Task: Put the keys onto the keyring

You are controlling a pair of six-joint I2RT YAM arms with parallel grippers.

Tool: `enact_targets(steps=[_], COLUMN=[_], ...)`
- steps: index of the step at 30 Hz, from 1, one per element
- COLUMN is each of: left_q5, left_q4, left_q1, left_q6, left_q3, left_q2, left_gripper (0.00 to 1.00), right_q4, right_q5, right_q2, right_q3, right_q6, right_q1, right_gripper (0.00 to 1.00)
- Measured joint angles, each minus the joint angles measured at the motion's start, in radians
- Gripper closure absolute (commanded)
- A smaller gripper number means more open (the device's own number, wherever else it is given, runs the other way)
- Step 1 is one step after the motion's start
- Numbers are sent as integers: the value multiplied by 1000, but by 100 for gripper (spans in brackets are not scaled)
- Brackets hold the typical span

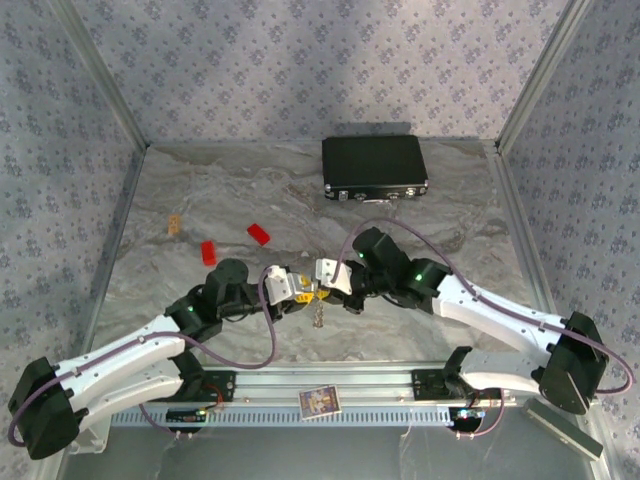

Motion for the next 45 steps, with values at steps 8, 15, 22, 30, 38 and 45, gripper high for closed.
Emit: enact_targets(steps=[8, 15, 22, 30, 38, 45], left_q5=[18, 32, 35, 18, 19, 20], left_q4=[-1, -1, 28, 293, 373, 397], left_q1=[0, 0, 0, 0, 2, 2], left_q6=[4, 9, 10, -80, -111, -122], left_q3=[0, 0, -10, -143, -164, -171], left_q2=[5, 12, 13, 23, 30, 30], left_gripper=[83, 93, 100, 100, 100, 100], right_q4=[-9, -9, 14, 153, 230, 275], right_q5=[7, 19, 29, -25, -65, -89], right_q2=[13, 16, 8, -46, -55, -55], right_q3=[18, 19, 8, -116, -159, -163], right_q6=[-7, -7, 8, 71, 103, 111], right_q1=[13, 17, 10, -47, -58, -58], right_gripper=[100, 100, 78, 76, 76, 81])
